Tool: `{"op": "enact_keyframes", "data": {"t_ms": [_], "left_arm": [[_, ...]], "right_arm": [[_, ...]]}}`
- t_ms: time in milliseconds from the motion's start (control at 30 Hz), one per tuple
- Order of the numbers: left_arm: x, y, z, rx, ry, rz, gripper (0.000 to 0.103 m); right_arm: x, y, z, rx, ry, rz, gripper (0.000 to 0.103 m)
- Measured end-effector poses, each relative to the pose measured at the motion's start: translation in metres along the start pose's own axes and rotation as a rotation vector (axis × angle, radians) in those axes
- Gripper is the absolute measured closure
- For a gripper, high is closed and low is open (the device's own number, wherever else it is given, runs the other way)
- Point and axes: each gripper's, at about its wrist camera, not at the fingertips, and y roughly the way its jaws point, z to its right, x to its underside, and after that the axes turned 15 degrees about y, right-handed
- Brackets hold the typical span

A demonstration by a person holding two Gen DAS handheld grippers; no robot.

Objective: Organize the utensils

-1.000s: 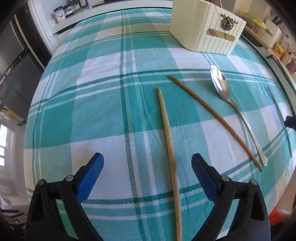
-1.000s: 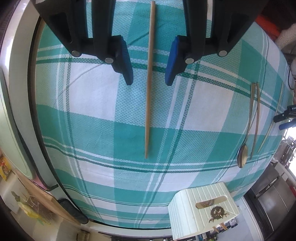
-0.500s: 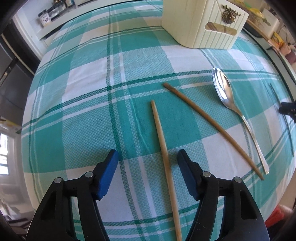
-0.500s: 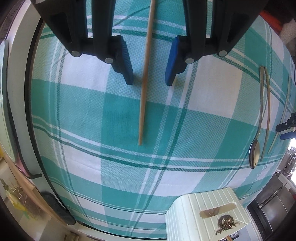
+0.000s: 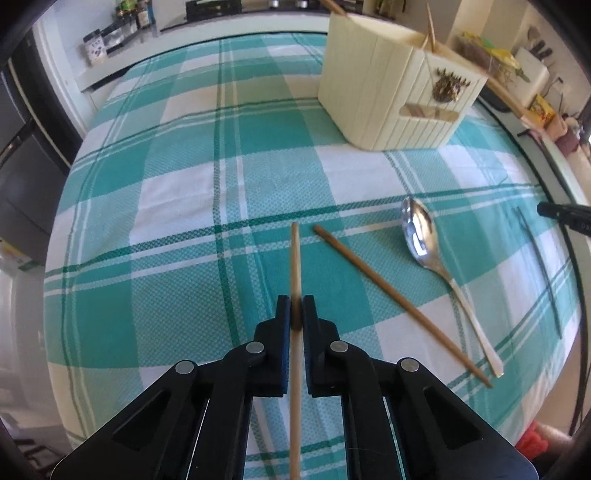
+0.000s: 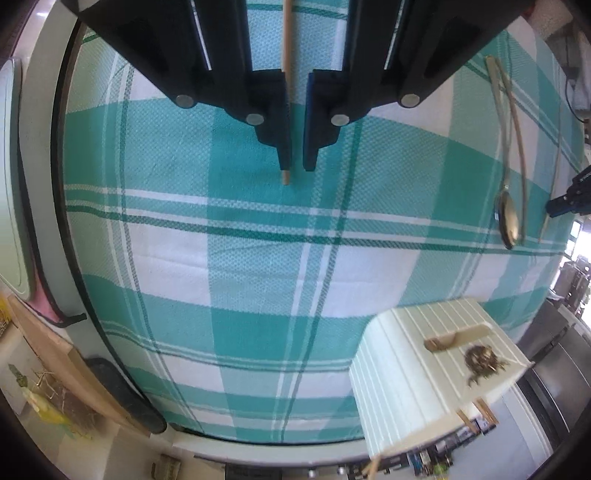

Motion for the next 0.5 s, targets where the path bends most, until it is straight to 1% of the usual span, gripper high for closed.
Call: {"op": "enact_keyframes", "data": {"t_ms": [100,233,333,433,467,500], "left_arm": [[0.004,-0.043,0.001,0.004,0.001,0.109,0.098],[0.008,-0.099,-0.001,0.036,-0.013,0.258,0.098],[0.011,-0.131,0.002,0.039,-0.010,0.350,0.098],[0.011,-0.150,0.003,0.045,0.000,0.405,0.098],[0.010,-0.151,0.001,0.044,0.001,0.405,0.098],[0.009,-0.152,0.001,0.040,-0.001,0.408,0.098]], "right_arm": [[0.009,-0.043,-0.004,-0.065,-0.003,0.081,0.097],[0.026,-0.103,-0.010,-0.126,-0.045,0.210,0.097],[0.037,-0.141,-0.016,-0.165,-0.070,0.307,0.097],[0.049,-0.161,-0.016,-0.193,-0.073,0.379,0.097],[0.049,-0.164,-0.018,-0.184,-0.088,0.388,0.097],[0.049,-0.164,-0.021,-0.168,-0.110,0.377,0.097]]}}
